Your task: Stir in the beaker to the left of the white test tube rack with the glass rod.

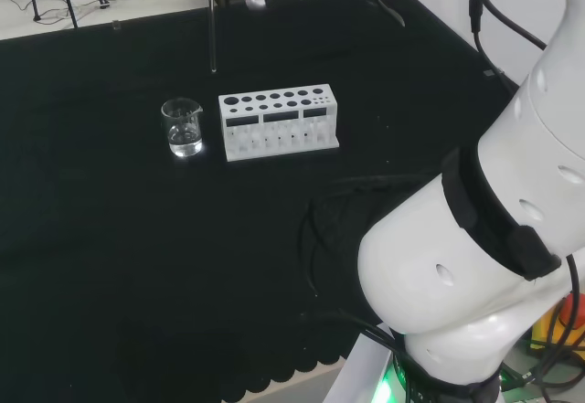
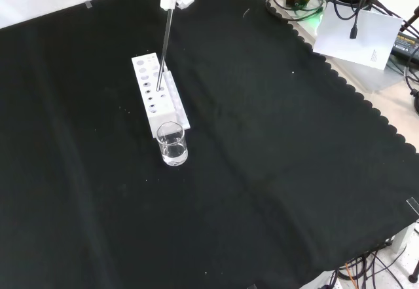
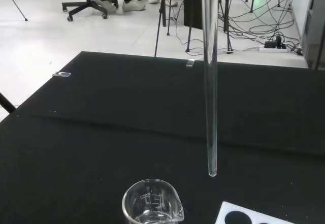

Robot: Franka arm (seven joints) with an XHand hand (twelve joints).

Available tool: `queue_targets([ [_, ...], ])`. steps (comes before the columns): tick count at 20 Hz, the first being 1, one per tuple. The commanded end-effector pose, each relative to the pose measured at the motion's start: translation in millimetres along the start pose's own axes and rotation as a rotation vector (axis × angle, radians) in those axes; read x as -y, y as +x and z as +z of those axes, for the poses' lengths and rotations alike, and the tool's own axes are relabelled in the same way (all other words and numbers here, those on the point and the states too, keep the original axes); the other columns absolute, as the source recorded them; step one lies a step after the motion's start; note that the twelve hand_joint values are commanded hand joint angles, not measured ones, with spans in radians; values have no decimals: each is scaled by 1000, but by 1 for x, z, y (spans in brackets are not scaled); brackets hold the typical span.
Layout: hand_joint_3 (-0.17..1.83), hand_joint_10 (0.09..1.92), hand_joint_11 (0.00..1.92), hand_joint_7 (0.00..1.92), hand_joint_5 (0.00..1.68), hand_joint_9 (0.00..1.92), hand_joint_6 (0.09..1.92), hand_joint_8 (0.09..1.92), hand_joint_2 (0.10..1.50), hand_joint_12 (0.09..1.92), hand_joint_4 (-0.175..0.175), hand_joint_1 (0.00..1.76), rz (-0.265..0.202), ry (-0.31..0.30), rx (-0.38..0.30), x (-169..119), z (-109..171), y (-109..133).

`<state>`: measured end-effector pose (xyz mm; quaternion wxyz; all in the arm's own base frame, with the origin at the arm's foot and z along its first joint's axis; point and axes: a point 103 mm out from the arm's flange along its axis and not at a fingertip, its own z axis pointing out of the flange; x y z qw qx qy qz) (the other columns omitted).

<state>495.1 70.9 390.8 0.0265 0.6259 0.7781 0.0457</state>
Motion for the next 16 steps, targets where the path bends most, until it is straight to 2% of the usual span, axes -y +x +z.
queue_targets([
  [1,-175,833,1710,1118,1302,1633,153,1117,1123,399,-175,1304,-5,13,12,-1,3,4],
  [6,-175,832,1711,1117,1306,1633,144,1120,1124,397,-175,1304,-16,26,0,-9,10,8],
  [16,-175,831,1711,1115,1312,1635,131,1122,1124,395,-175,1304,-100,25,-33,-34,14,39],
])
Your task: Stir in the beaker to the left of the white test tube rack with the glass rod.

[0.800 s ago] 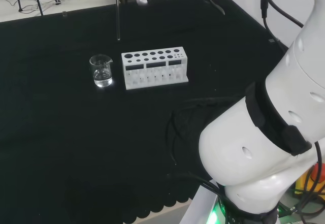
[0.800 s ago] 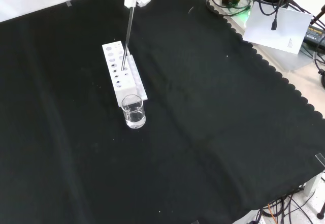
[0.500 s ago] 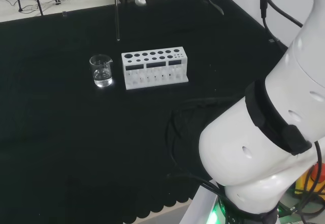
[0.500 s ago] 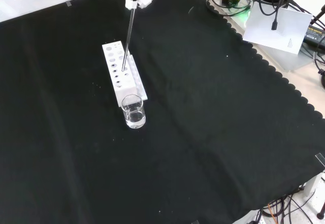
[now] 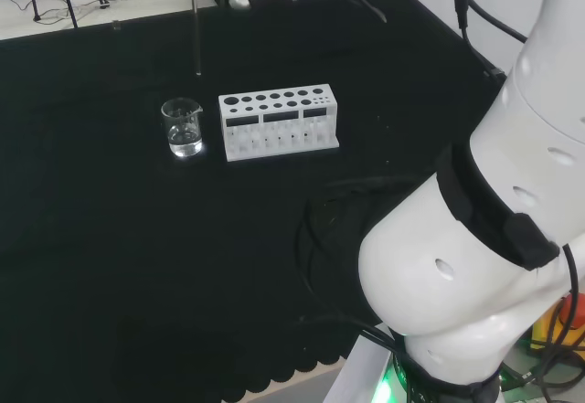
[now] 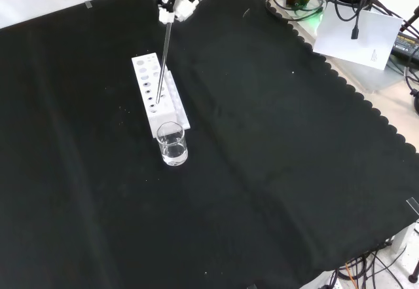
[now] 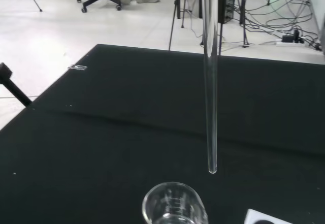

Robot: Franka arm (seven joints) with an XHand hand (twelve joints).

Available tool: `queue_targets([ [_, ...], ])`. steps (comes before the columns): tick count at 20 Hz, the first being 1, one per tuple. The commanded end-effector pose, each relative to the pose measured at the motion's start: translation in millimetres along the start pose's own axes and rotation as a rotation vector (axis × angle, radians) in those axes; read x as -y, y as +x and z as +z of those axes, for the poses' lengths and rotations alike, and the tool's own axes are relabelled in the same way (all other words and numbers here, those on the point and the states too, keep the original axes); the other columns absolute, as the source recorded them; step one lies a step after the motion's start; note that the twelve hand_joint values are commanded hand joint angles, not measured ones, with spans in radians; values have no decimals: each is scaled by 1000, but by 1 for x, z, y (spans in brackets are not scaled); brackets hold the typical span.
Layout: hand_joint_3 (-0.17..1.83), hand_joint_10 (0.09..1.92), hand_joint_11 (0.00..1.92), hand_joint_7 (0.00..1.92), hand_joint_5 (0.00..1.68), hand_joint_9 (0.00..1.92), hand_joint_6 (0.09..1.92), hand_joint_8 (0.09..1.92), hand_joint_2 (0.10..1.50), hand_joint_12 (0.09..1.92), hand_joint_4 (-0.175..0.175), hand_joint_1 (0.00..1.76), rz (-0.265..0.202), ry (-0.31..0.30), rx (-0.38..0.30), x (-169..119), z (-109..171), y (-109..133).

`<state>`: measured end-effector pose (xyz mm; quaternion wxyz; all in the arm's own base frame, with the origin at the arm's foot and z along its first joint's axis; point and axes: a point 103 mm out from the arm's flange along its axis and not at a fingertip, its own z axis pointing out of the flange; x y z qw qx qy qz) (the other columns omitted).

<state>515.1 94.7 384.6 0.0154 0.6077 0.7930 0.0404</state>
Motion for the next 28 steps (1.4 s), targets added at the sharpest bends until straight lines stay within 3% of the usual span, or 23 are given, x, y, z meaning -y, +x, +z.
queue_targets([
  [1,-175,831,1712,1115,1313,1635,130,1123,1124,395,-175,1304,-64,1,-29,-13,6,22],
  [7,-175,830,1712,1115,1316,1635,123,1123,1124,394,-175,1304,-92,9,-35,-19,21,27],
  [19,-175,829,1714,1117,1323,1637,108,1119,1122,392,-175,1304,-77,50,-9,-27,51,13],
  [28,-175,827,1714,1119,1327,1637,100,1116,1122,390,-175,1304,-96,100,13,-35,88,25],
])
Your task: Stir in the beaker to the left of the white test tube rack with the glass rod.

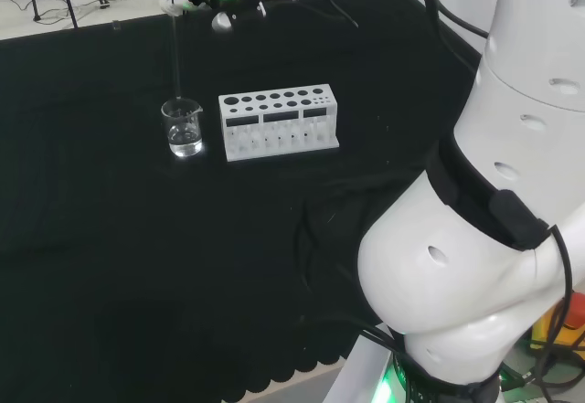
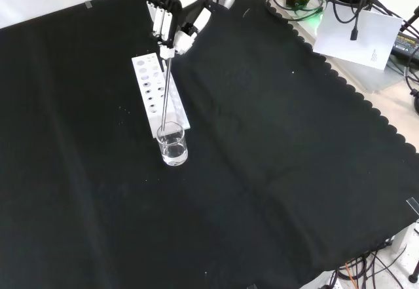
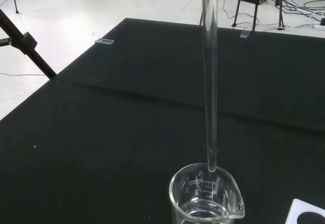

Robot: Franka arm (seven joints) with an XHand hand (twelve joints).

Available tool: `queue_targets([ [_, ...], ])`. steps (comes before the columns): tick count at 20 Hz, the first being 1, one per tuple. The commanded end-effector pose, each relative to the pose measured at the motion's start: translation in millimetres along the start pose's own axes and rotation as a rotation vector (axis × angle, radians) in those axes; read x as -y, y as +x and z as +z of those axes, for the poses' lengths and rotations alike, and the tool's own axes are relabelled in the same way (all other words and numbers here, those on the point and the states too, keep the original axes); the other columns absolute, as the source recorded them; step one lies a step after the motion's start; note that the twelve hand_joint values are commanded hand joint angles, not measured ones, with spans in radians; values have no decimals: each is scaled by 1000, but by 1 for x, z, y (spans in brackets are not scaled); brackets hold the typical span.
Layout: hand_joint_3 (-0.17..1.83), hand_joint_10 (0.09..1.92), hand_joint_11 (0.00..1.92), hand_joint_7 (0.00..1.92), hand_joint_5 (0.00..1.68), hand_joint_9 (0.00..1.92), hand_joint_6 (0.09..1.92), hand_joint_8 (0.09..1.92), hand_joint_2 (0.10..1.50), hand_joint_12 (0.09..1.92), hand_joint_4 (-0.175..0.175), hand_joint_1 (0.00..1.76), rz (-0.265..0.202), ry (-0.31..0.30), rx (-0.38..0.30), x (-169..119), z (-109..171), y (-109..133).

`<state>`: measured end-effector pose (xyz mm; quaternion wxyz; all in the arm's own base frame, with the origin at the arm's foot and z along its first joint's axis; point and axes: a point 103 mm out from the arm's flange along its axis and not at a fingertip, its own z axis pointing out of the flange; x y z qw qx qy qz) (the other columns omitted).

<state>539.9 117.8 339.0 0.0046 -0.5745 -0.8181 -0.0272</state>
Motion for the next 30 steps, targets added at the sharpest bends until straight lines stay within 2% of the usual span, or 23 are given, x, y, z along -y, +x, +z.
queue_targets([
  [1,-175,827,1714,1119,1328,1637,99,1116,1122,390,-175,1304,-17,55,28,-13,43,9],
  [7,-175,826,1715,1120,1330,1637,95,1114,1121,389,-175,1304,-16,59,17,-5,53,-3],
  [20,-175,825,1716,1122,1336,1638,87,1111,1121,387,-175,1305,-29,91,9,-18,80,-3],
  [25,-175,826,1717,1123,1338,1640,87,1109,1120,386,-175,1304,-27,92,9,-21,82,-1],
  [30,-175,826,1716,1123,1340,1639,87,1110,1120,385,-175,1305,-5,90,2,-22,73,-17],
])
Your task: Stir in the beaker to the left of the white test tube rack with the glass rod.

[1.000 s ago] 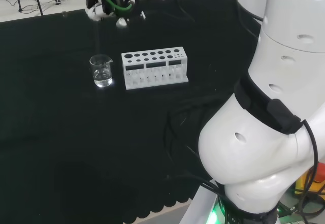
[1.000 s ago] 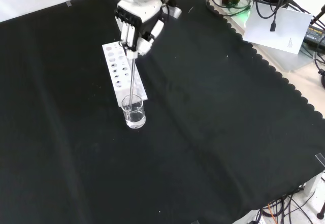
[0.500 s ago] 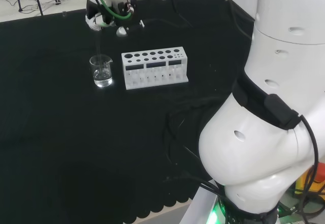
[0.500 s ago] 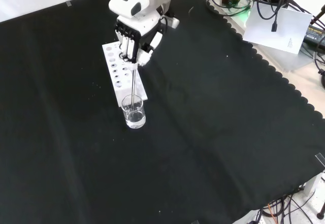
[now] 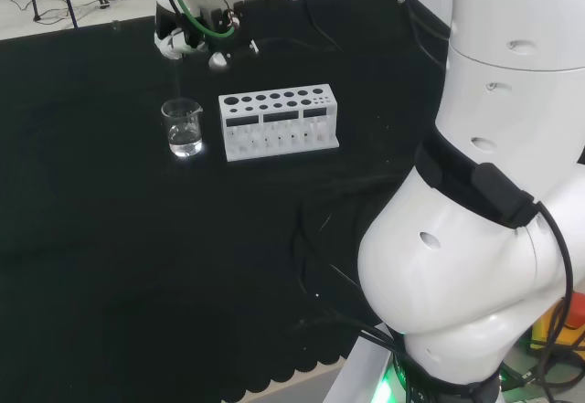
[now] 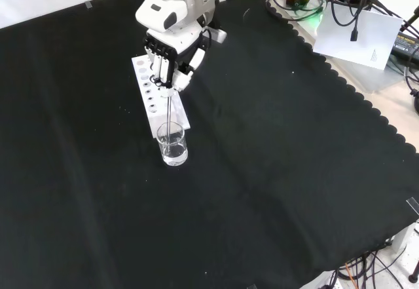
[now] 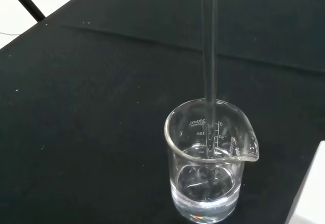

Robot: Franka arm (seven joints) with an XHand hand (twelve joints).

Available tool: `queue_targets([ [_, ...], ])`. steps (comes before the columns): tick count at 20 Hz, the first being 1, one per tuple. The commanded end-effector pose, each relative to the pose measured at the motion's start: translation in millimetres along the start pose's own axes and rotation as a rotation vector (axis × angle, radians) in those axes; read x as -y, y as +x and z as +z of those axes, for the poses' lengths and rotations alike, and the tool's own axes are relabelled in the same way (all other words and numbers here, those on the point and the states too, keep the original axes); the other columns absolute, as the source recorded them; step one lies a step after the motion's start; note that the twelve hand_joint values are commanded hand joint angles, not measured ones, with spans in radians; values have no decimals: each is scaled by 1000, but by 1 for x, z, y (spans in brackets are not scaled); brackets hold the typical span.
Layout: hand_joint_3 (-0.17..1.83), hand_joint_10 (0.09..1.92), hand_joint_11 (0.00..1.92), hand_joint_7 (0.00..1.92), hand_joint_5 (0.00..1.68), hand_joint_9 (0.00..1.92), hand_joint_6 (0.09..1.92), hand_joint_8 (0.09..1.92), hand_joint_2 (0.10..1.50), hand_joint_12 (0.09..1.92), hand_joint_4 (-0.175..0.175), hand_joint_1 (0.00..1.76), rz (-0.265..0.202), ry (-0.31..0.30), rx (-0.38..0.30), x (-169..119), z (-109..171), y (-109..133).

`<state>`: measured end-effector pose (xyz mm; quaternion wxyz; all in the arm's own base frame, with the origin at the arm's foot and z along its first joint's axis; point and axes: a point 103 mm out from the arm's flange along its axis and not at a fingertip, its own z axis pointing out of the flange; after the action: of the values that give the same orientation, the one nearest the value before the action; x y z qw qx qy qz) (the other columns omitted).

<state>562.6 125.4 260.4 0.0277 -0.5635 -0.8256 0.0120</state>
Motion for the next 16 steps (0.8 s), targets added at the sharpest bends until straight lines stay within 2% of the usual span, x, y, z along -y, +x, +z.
queue_targets([
  [1,-175,826,1717,1123,1340,1640,87,1109,1120,385,-175,1305,26,-2,-5,1,-7,-16],
  [5,-175,826,1717,1124,1341,1640,87,1108,1120,385,-175,1305,49,-2,-3,8,-9,-27],
  [8,-175,826,1716,1124,1341,1640,87,1108,1120,384,-175,1305,52,6,-4,15,-8,-26],
  [16,-175,826,1717,1124,1343,1641,87,1107,1120,384,-175,1305,12,23,6,22,3,4],
])
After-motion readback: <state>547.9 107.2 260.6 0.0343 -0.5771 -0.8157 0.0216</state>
